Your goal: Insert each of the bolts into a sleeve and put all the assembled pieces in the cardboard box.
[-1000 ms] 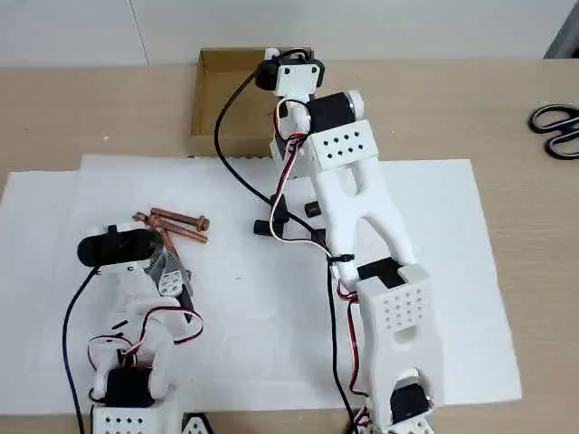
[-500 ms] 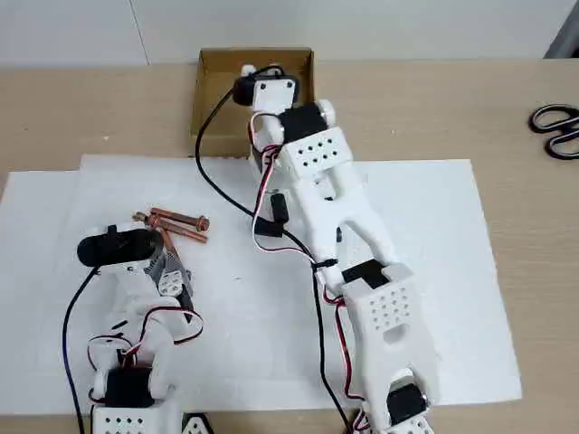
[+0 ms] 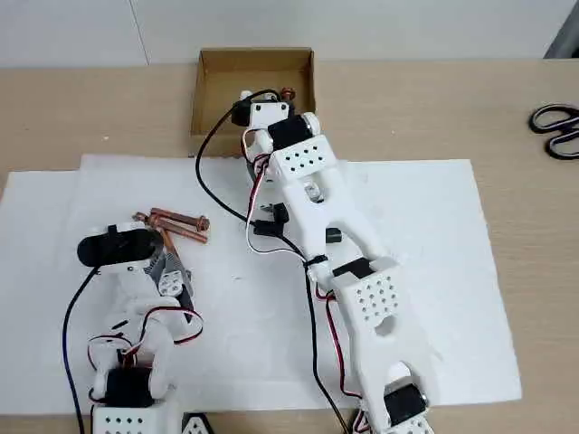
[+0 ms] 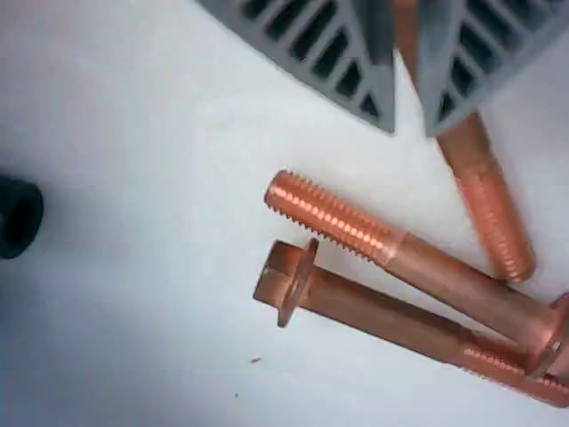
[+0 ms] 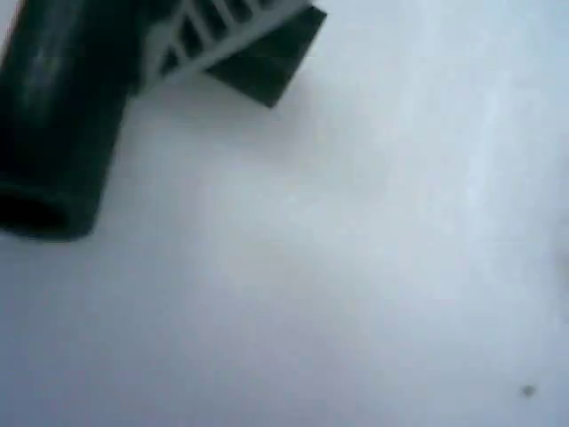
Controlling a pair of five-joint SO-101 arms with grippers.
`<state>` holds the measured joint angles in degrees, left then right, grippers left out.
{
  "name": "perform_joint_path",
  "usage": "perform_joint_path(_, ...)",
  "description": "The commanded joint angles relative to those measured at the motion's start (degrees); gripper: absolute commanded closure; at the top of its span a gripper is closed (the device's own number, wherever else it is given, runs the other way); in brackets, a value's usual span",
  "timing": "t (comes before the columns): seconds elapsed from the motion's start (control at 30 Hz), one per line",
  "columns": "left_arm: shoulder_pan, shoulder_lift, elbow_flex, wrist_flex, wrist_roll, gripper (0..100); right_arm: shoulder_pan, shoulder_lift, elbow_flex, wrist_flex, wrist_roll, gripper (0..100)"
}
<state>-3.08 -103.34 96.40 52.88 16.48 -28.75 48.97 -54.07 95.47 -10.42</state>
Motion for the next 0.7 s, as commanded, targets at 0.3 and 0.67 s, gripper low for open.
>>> perform_joint_path(0.3, -0.2, -0.7, -0.2, -1.2, 0.4, 99, -0.8, 0.7, -0.7, -2.8, -0.4, 76.1)
perform_joint_path(0.67, -0.2, -0.7, -0.2, -1.2, 0.4, 99, -2.9, 1.2, -0.7, -3.0, -0.3, 76.1)
